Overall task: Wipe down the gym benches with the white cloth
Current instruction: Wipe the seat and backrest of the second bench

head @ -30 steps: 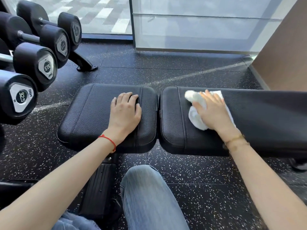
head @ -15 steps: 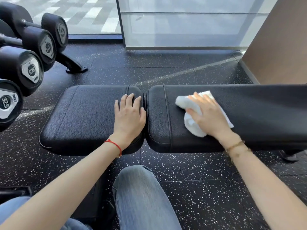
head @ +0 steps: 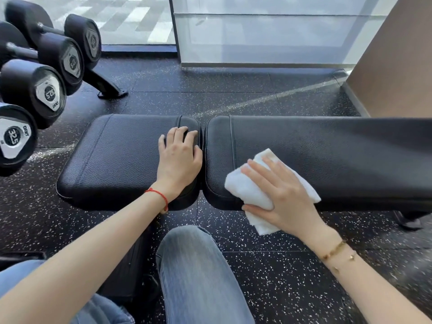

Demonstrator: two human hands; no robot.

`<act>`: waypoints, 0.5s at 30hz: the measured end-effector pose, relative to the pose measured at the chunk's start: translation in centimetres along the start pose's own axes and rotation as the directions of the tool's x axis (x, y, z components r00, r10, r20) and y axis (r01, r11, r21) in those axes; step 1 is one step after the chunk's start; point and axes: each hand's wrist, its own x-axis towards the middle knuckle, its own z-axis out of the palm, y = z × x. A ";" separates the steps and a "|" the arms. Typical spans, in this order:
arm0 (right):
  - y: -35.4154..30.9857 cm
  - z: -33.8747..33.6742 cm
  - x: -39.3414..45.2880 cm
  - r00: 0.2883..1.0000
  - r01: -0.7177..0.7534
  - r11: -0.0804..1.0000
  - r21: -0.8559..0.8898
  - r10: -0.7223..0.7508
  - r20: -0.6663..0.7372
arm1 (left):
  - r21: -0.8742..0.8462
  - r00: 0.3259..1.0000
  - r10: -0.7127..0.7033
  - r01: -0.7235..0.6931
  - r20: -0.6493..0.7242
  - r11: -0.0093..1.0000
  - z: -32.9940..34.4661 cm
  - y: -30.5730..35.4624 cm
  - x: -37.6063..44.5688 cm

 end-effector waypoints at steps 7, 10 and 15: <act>-5.7 3.4 1.9 0.997 0.041 0.967 -0.251 -0.055 -0.046 | -0.082 1.000 -0.007 0.009 0.024 0.997 0.0 -0.2 0.0; -5.5 3.9 1.4 0.993 0.055 0.968 -0.243 -0.079 -0.090 | -0.097 0.999 0.004 0.000 0.035 0.995 -0.1 -0.6 -0.2; -1.1 2.3 -1.0 0.994 -0.021 0.988 -0.154 0.003 -0.112 | -0.065 0.999 0.004 -0.001 0.052 0.998 -0.1 -0.5 -0.4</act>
